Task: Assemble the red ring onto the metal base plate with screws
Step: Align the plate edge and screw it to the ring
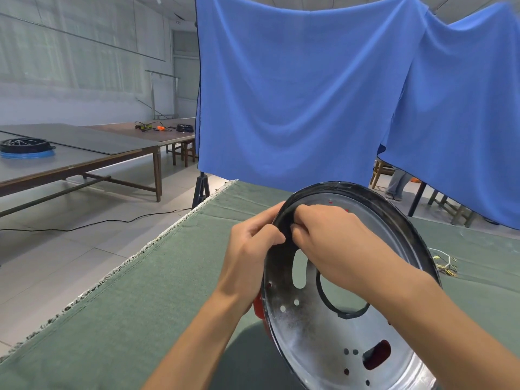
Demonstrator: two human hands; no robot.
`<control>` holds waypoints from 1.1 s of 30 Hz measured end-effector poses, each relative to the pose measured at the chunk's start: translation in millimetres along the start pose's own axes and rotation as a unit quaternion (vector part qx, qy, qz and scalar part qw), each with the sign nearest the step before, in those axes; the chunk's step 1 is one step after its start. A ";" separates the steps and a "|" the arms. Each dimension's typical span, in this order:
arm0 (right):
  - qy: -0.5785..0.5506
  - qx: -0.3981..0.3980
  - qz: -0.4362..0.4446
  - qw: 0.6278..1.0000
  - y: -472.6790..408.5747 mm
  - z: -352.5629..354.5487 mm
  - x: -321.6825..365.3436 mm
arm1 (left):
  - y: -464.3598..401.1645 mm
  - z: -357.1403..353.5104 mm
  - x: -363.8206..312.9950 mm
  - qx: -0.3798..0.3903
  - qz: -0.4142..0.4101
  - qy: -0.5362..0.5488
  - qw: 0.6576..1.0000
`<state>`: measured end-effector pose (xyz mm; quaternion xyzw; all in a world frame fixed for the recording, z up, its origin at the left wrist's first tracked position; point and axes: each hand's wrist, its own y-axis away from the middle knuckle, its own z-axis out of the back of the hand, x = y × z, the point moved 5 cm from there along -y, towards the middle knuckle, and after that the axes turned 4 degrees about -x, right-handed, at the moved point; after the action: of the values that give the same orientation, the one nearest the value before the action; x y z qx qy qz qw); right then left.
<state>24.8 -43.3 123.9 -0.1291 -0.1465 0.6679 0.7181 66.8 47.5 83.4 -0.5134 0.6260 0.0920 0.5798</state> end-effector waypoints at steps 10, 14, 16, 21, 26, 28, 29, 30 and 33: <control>-0.100 0.049 -0.050 0.993 -4.3 -8.2 -6.9 | -1.5 2.5 8.0 -0.001 0.038 0.036 0.999; -0.116 0.027 -0.082 0.990 -3.7 -7.4 -12.5 | -1.8 3.8 8.9 0.003 0.037 0.018 0.999; -0.137 0.009 -0.102 0.985 -3.4 -6.4 -17.1 | -1.9 5.0 9.1 -0.001 0.037 0.003 0.999; -0.228 -0.013 -0.173 0.958 0.3 -5.9 -30.1 | -0.2 2.0 7.4 0.009 0.029 0.003 1.000; -0.246 -0.058 -0.196 0.947 6.3 -13.0 -34.7 | -0.6 2.5 13.6 -0.016 0.038 0.007 0.999; -0.255 -0.086 -0.185 0.945 9.6 -18.6 -31.5 | -1.0 4.7 16.9 -0.034 0.046 0.000 0.998; -0.254 -0.103 -0.175 0.946 11.5 -21.3 -29.9 | -1.3 6.4 18.5 -0.043 0.049 -0.005 0.998; -0.254 -0.121 -0.165 0.945 13.4 -23.5 -28.8 | -1.7 7.6 19.4 -0.051 0.053 -0.011 0.997; -0.288 -0.146 -0.153 0.934 18.2 -30.3 -30.9 | -1.1 11.8 20.7 -0.079 0.064 -0.027 0.994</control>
<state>17.6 -72.4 87.8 -0.0105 -0.4608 0.5298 0.7120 79.3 44.3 63.3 -0.5137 0.6327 0.1916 0.5470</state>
